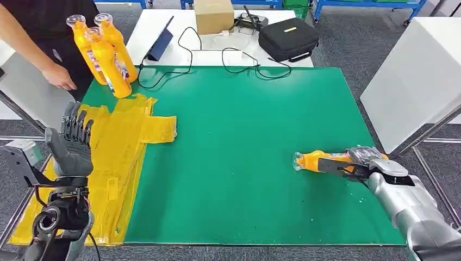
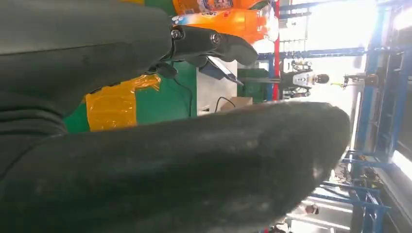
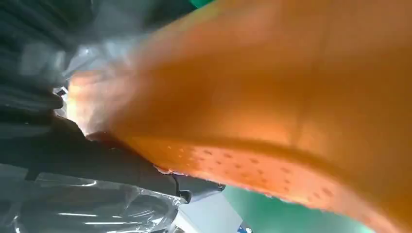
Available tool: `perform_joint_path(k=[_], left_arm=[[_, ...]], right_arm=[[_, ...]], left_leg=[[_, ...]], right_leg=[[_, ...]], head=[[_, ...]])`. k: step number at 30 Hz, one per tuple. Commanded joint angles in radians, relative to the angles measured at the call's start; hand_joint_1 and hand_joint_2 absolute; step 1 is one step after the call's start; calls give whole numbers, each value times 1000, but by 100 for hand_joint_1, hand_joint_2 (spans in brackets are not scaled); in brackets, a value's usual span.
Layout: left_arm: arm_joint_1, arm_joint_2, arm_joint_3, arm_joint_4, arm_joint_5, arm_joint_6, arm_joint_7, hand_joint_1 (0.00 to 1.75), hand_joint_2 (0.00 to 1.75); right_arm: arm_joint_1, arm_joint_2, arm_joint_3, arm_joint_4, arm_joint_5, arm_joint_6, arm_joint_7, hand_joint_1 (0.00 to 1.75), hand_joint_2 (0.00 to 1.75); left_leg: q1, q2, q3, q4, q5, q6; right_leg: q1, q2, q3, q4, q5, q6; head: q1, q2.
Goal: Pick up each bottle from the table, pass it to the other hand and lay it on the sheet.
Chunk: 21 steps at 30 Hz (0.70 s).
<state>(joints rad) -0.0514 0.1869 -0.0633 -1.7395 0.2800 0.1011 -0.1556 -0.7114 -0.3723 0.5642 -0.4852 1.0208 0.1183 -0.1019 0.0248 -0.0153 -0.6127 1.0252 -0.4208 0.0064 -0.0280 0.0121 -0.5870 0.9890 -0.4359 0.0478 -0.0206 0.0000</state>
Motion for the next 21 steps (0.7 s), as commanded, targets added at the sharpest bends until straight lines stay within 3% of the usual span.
perform_joint_path(k=[1, 10, 11, 12, 14, 15, 21], left_arm=[[-32, -18, -22, 58, 2, 6, -1, 0, 0], [-35, -31, -19, 50, 1, 8, -2, 0, 0], [-34, -32, -18, 49, 1, 8, -2, 0, 0], [-35, -35, -16, 49, 1, 9, -2, 0, 0], [-46, -43, -18, 55, -3, 10, 2, 0, 0], [-53, -48, -21, 62, -3, 12, 2, 0, 0], [-60, -57, -24, 62, -6, 12, 2, 0, 0]], right_arm=[[34, 24, 67, 98, -8, 64, -39, 175, 175], [21, 30, 105, 92, -16, 107, -63, 175, 175], [20, 31, 108, 93, -18, 108, -60, 14, 175], [16, 31, 119, 95, -16, 107, -58, 0, 175], [8, 35, 128, 109, -27, 138, -53, 0, 175], [12, 32, 128, 108, -42, 133, -61, 175, 175], [61, 25, 67, 58, -145, 85, -65, 175, 175]], left_leg=[[1, -2, 2, -2, 1, 1], [1, -1, 3, -2, 1, 1], [1, -1, 3, -3, 1, 1], [1, -1, 3, -4, 2, 1], [1, -1, 3, -3, 2, 1], [1, 0, 4, -2, 1, 1], [1, -3, 5, -3, 2, 1]], right_leg=[[2, -4, 4, -3, 0, -3], [2, -3, 5, -3, 0, -3], [2, -4, 5, -4, 1, -3], [2, -4, 5, -5, 1, -4], [2, -4, 5, -4, 1, -4], [2, -2, 5, -3, 1, -3], [2, -5, 6, -4, 1, -3]], head=[[0, 0], [0, 0], [0, 0], [0, 0], [0, 0], [0, 0], [0, 0]])
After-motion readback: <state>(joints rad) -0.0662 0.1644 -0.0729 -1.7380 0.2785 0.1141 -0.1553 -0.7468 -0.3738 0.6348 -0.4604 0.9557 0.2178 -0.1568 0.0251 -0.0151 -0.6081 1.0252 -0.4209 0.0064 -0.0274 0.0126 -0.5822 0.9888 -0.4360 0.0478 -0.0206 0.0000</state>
